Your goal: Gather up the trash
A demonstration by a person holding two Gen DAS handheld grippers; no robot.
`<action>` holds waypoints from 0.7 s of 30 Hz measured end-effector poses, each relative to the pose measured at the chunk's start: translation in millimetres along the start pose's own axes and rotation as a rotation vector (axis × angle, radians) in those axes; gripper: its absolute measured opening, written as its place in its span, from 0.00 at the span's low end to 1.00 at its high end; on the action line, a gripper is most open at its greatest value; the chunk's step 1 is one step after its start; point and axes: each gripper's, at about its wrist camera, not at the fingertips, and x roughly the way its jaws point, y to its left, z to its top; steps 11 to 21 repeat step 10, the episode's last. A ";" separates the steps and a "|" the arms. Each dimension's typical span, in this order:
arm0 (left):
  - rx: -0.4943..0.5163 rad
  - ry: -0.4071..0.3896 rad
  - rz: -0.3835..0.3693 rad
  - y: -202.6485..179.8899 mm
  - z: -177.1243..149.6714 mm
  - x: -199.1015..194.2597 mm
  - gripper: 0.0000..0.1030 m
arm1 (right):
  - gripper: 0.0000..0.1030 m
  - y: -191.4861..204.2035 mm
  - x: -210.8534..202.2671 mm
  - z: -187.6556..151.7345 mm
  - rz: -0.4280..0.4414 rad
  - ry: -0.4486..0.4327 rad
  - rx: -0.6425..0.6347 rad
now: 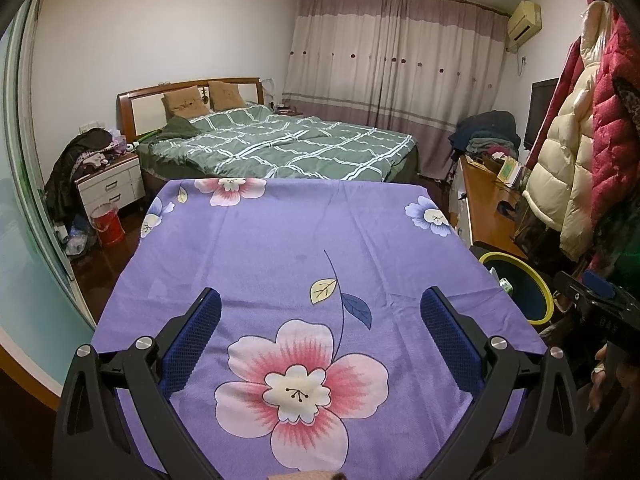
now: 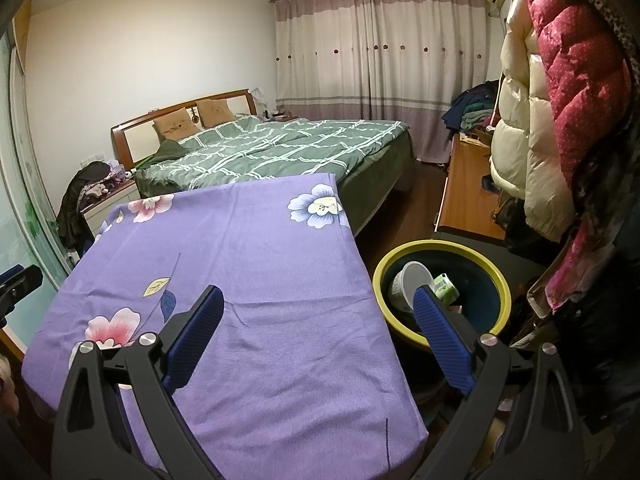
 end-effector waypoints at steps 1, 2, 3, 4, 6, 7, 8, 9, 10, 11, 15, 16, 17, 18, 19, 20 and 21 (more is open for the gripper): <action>0.006 -0.003 0.004 -0.6 1.3 1.9 0.95 | 0.88 -0.3 2.6 1.6 -0.001 0.001 -0.001; 0.014 -0.004 0.015 -0.1 3.0 5.8 0.95 | 0.88 0.2 5.5 3.1 -0.002 0.003 -0.003; 0.014 0.003 0.023 1.8 5.9 11.7 0.95 | 0.88 0.2 9.0 5.5 -0.001 0.006 -0.005; 0.008 0.011 0.022 4.3 8.7 16.9 0.95 | 0.88 0.7 13.9 8.8 0.003 0.009 -0.006; -0.023 0.035 0.015 17.7 15.8 36.4 0.95 | 0.91 2.1 28.0 16.8 0.014 0.009 -0.005; -0.034 0.038 0.019 23.0 18.5 44.6 0.95 | 0.91 3.6 39.5 21.4 0.028 0.011 -0.001; -0.043 0.042 0.026 28.0 22.2 54.1 0.95 | 0.91 4.5 48.7 24.2 0.037 0.018 0.001; -0.052 0.049 0.038 37.2 27.5 69.8 0.95 | 0.91 6.8 59.7 27.1 0.049 0.028 0.002; -0.057 0.054 0.047 42.9 30.5 80.6 0.95 | 0.91 9.7 73.1 29.6 0.065 0.042 0.000; -0.057 0.054 0.047 42.9 30.5 80.6 0.95 | 0.91 9.7 73.1 29.6 0.065 0.042 0.000; -0.057 0.054 0.047 42.9 30.5 80.6 0.95 | 0.91 9.7 73.1 29.6 0.065 0.042 0.000; -0.057 0.054 0.047 42.9 30.5 80.6 0.95 | 0.91 9.7 73.1 29.6 0.065 0.042 0.000; -0.057 0.054 0.047 42.9 30.5 80.6 0.95 | 0.91 9.7 73.1 29.6 0.065 0.042 0.000; -0.057 0.054 0.047 42.9 30.5 80.6 0.95 | 0.91 9.7 73.1 29.6 0.065 0.042 0.000; -0.057 0.054 0.047 42.9 30.5 80.6 0.95 | 0.91 9.7 73.1 29.6 0.065 0.042 0.000; -0.057 0.054 0.047 42.9 30.5 80.6 0.95 | 0.91 9.7 73.1 29.6 0.065 0.042 0.000; -0.057 0.054 0.047 42.9 30.5 80.6 0.95 | 0.91 9.7 73.1 29.6 0.065 0.042 0.000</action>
